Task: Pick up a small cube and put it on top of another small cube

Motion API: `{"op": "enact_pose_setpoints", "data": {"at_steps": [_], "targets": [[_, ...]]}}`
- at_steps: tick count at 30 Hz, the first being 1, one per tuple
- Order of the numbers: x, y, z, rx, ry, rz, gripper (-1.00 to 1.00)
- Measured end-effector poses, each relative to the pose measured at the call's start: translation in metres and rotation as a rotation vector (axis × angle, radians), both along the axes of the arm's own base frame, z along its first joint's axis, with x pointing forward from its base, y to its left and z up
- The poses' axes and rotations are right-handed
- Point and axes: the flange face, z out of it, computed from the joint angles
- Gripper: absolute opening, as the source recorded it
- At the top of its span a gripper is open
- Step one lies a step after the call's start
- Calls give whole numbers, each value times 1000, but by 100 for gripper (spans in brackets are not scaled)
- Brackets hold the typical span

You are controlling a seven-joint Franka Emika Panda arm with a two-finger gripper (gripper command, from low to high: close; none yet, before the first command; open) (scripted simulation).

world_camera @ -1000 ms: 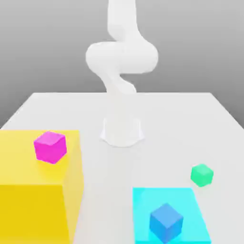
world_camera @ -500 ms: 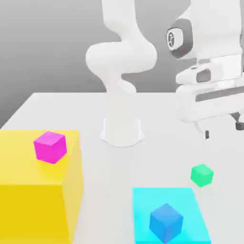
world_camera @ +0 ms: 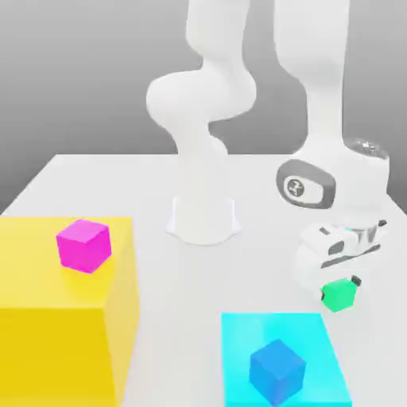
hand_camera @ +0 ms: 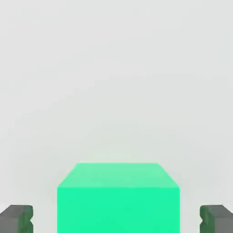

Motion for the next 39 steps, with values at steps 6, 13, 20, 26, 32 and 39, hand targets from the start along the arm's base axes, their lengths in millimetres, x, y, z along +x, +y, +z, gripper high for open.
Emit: {"op": "enact_pose_setpoints", "data": {"at_steps": [6,13,20,26,32,39], "targets": [[1,1,8,0,-2,0,-100],[18,-11,68,-3,-4,-30,-100],[120,-98,137,-5,-8,-144,-100],[172,-206,206,-5,-8,-229,-100],[176,-342,280,-1,-4,-344,-100],[153,-418,265,4,-1,-411,100]]}}
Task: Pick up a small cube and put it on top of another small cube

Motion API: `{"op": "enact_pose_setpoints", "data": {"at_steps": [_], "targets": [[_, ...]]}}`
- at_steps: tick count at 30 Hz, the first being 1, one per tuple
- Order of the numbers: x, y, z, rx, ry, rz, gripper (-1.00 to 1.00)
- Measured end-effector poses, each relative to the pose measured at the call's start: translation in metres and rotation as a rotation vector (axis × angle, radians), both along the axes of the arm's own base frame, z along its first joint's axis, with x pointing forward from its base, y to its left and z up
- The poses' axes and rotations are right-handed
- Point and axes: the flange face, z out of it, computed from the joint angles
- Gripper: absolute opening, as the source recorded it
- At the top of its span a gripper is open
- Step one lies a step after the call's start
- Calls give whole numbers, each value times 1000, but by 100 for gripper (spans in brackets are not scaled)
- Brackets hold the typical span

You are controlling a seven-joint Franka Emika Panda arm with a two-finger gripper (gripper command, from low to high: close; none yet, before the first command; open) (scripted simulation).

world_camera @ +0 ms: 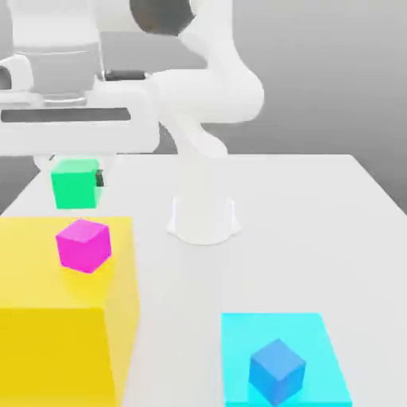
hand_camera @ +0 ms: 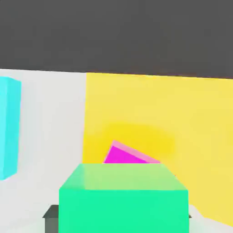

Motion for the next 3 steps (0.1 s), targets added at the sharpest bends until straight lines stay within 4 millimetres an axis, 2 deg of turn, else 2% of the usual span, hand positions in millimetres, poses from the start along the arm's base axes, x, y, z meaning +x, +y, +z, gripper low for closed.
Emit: {"op": "enact_pose_setpoints", "data": {"at_steps": [3], "targets": [[0,0,0,0,0,0,100]]}}
